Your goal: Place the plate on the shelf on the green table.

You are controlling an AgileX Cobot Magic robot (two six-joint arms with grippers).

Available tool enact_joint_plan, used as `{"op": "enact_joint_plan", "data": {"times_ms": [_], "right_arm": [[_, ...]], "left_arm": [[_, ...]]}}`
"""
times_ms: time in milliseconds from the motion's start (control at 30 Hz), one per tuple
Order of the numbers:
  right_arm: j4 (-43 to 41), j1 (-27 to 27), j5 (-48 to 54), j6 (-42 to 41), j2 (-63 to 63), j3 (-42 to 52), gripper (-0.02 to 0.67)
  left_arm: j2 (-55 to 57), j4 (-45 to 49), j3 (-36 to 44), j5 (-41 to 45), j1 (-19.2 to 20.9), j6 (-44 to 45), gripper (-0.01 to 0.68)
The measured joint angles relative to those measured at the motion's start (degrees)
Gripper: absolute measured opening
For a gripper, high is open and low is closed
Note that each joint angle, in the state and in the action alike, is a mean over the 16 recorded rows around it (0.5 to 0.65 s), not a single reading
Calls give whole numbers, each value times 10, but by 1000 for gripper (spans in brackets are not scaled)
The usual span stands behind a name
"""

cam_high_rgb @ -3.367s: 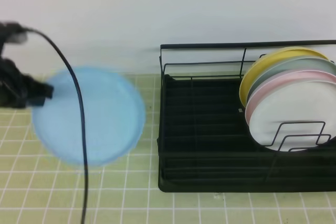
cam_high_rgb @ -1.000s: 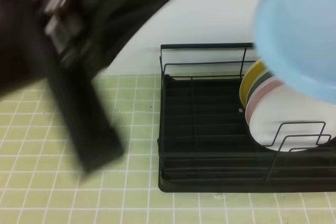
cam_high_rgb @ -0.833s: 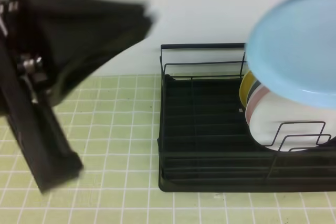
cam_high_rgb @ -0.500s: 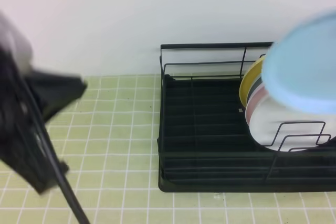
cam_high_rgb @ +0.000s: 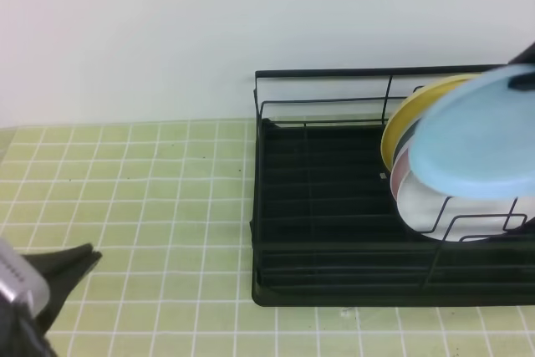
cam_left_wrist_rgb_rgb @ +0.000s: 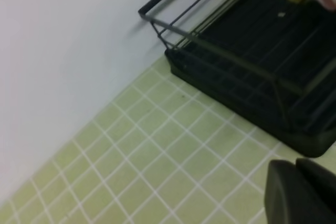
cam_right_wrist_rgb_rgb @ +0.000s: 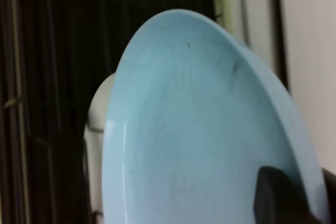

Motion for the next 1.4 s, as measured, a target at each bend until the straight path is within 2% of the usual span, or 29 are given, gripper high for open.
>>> {"op": "enact_joint_plan", "data": {"times_ms": [200, 633, 1033, 1400], "right_arm": [[-20, 1, -2, 2, 30, 0, 87], [-52, 1, 2, 11, 69, 0, 86], [-87, 2, 0, 71, 97, 0, 89], [-81, 2, -7, 112, 103, 0, 137]], "left_arm": [[-21, 34, 29, -14, 0, -1, -1], [-28, 64, 31, -30, -1, -1, -1], [-27, 94, 31, -1, -1, -13, -1], [-27, 98, 33, 0, -1, -39, -1]]}}
